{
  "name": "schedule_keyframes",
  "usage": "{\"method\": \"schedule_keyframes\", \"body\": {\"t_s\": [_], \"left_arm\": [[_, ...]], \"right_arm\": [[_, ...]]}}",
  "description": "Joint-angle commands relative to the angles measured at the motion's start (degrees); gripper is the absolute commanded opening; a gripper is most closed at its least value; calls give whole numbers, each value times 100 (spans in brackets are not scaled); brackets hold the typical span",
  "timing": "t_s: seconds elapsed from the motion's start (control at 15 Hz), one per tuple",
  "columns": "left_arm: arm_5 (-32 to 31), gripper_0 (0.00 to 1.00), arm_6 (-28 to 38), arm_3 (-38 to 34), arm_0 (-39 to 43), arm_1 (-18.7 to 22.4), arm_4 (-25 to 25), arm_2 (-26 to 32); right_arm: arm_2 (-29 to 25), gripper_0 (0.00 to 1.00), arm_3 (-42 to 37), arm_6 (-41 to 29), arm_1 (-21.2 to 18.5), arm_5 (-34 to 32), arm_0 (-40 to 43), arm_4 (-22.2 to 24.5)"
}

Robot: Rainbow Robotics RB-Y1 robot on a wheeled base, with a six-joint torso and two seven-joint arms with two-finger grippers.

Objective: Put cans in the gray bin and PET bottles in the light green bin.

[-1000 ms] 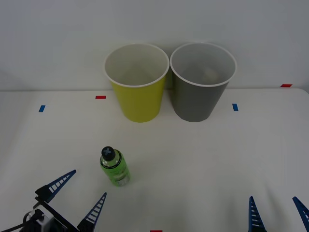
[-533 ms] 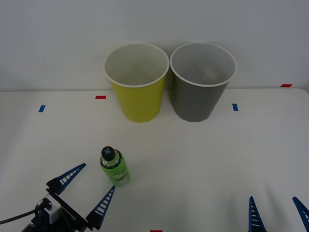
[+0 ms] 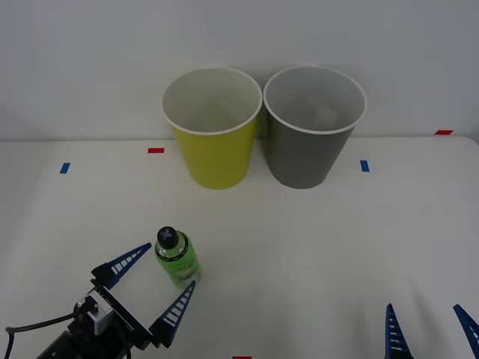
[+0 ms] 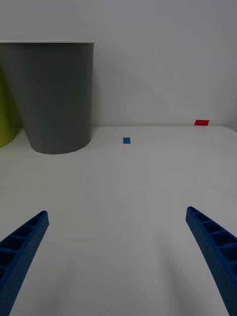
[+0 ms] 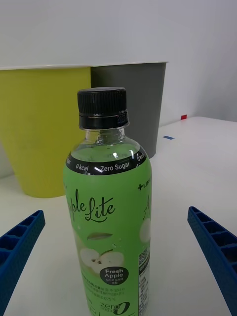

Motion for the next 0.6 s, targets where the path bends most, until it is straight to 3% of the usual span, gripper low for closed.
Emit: {"method": "schedule_keyframes", "body": {"t_s": [0.07,0.6], "left_arm": [[5,100,-13,215,-348,-18,53,-251],[207,100,23,330,-752,-220,237,-321]], "right_arm": [[0,96,0,0,0,0,0,1],[0,97,0,0,0,0,0,1]]}}
